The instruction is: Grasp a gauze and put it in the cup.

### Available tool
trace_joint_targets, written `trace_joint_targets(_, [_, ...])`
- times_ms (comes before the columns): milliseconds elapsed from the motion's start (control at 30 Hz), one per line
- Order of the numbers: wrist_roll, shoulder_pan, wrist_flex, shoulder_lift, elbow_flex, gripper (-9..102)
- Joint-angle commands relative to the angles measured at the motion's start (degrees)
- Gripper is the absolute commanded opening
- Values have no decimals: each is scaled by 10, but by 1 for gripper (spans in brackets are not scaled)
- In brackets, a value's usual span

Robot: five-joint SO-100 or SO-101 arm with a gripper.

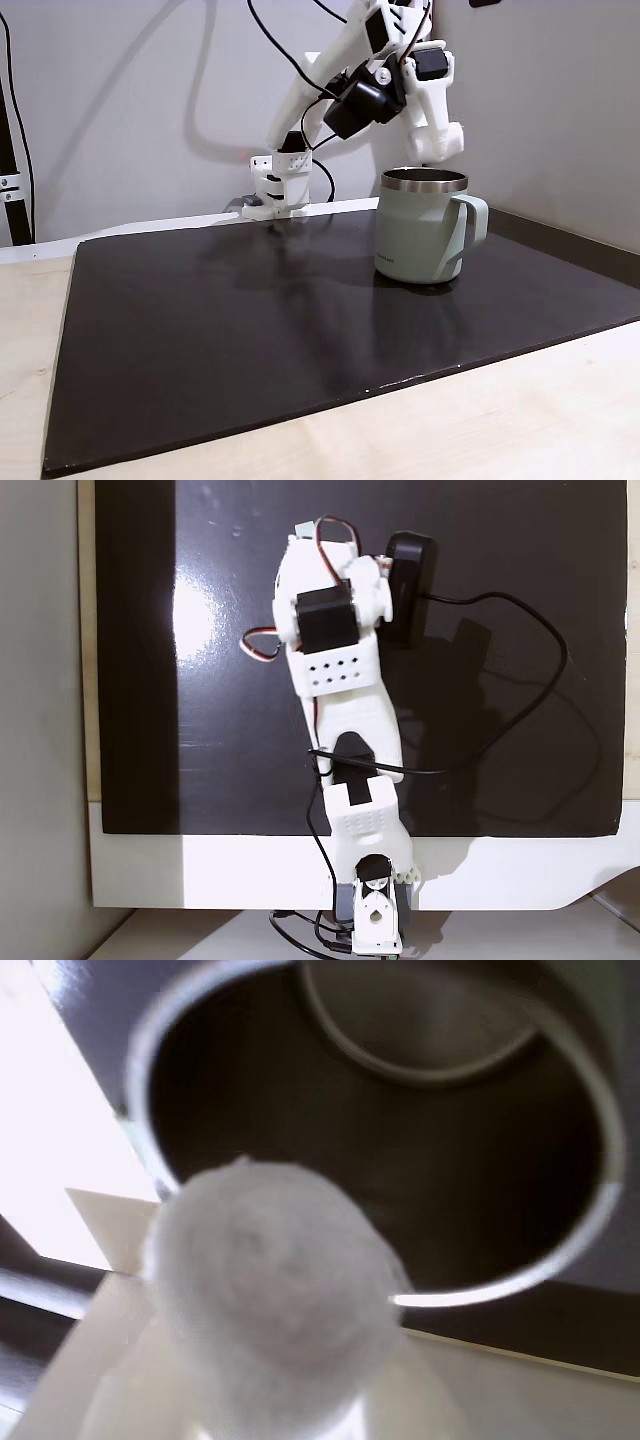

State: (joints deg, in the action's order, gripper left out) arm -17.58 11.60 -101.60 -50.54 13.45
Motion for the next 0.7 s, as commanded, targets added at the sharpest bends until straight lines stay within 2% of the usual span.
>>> trace_joint_targets(0, [5, -3, -7, -23, -16, 0])
trace_joint_targets(300, [9, -3, -10, -48, 26, 2])
trace_joint_targets(400, [14, 0, -11, -58, 45, 13])
trace_joint_targets(500, [15, 3, -11, -67, 60, 32])
trace_joint_targets(667, [17, 5, -12, -75, 62, 45])
